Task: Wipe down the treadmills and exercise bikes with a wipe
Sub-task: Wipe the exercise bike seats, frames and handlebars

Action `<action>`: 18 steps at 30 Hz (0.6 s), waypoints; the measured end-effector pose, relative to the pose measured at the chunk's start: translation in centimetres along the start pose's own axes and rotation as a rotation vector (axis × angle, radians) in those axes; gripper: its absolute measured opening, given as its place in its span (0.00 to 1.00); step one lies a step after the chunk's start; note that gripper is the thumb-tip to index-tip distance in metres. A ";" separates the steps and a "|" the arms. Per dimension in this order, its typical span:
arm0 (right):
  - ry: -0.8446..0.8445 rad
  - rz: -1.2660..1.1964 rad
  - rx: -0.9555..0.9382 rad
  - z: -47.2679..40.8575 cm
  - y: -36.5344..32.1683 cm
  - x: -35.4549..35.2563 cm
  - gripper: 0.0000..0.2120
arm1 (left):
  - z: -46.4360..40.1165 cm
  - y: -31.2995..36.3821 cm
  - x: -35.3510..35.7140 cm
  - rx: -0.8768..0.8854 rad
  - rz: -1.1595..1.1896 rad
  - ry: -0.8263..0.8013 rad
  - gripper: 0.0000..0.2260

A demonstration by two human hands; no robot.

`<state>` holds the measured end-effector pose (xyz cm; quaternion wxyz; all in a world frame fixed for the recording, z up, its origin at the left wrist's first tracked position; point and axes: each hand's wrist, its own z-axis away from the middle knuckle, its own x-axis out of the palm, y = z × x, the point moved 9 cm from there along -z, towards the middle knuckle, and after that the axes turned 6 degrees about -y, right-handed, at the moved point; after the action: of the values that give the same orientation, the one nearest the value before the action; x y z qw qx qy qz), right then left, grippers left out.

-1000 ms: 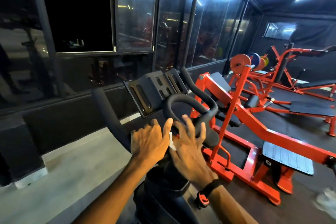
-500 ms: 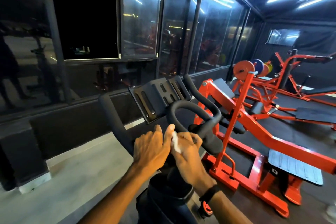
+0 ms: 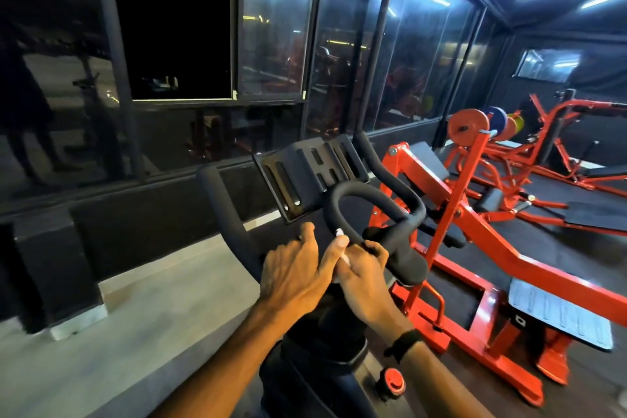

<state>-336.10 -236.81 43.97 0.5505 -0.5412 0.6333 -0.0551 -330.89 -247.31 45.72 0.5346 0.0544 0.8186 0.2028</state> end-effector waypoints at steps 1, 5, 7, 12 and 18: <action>-0.008 0.068 -0.008 0.0 -0.1 0.2 0.17 | 0.0 -0.1 0.0 -0.002 0.000 -0.002 0.47; 0.042 -0.050 0.087 -1.1 0.8 0.0 0.18 | 0.3 -0.1 0.1 -0.008 0.020 -0.055 0.49; 0.004 -0.125 0.122 -1.7 0.5 -0.2 0.18 | 0.3 0.0 0.0 -0.001 0.091 -0.056 0.45; -0.076 -0.199 0.146 -2.8 -2.0 -1.0 0.19 | -0.3 -1.3 -1.8 -0.006 0.387 0.081 0.37; -0.297 0.056 0.136 -6.0 -3.8 2.2 0.14 | -3.1 -4.4 -7.5 0.056 0.275 0.339 0.25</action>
<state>-337.80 -243.15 47.43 0.6746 -0.4871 0.5547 -0.0021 -329.91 -254.46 51.51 0.3550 0.1457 0.8869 0.2572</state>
